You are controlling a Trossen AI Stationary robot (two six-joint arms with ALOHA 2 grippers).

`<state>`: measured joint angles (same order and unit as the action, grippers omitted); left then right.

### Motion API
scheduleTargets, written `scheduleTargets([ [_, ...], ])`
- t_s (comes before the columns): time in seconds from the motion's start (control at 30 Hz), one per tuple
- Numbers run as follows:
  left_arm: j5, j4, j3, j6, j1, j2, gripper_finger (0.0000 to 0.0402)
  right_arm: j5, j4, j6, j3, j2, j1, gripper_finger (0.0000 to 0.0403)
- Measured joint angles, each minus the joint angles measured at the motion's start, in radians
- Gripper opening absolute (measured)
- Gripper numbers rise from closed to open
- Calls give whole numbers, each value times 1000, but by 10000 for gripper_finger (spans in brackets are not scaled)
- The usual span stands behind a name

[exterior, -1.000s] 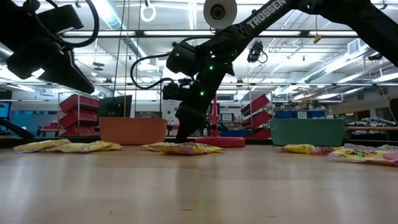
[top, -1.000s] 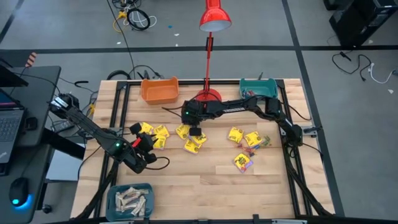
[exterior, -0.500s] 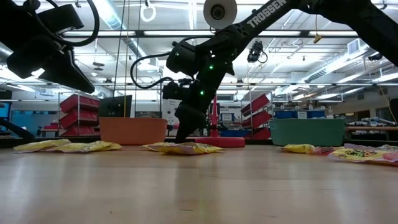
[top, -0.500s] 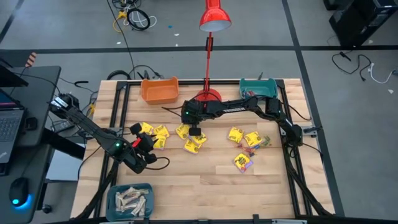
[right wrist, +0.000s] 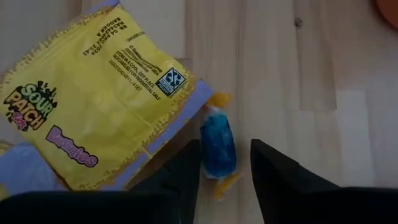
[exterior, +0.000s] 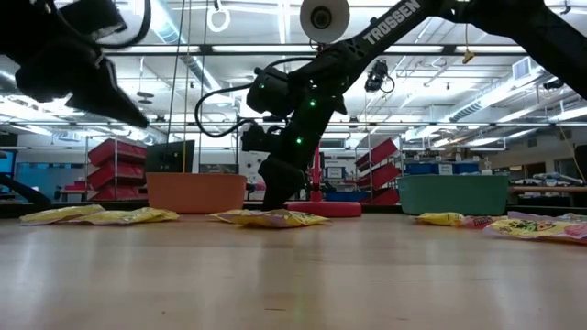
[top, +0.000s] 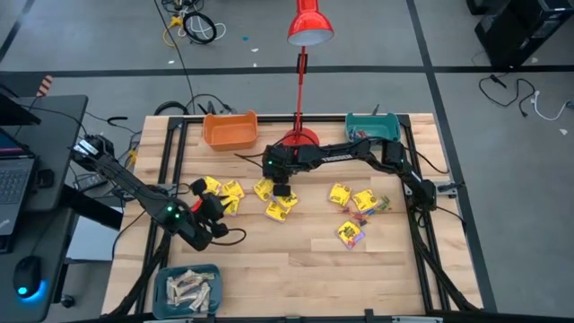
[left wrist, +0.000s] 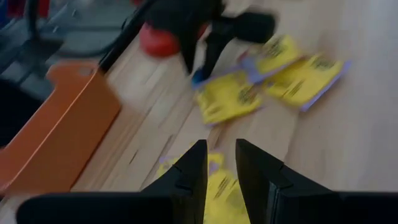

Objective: Sort candy
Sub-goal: Put the small blue candy into the green bin

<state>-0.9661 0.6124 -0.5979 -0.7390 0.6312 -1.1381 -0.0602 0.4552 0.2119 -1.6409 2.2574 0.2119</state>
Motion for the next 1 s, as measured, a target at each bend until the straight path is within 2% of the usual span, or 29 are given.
scheduleTargets([
  [0.2, 2, -268, 0, 276, 0, 0, 88, 0, -3, 1, 0, 0, 1, 135],
  [0.37, 5, -408, 0, 438, 0, 0, 88, -1, -3, 1, 0, 0, 1, 114],
  [0.63, 6, -413, 0, 468, 0, 0, 88, -4, -5, 20, -1, -1, 1, 30],
  [1.0, 6, -412, 0, 466, 0, 0, 88, -62, 49, 18, -3, -9, 4, 27],
])
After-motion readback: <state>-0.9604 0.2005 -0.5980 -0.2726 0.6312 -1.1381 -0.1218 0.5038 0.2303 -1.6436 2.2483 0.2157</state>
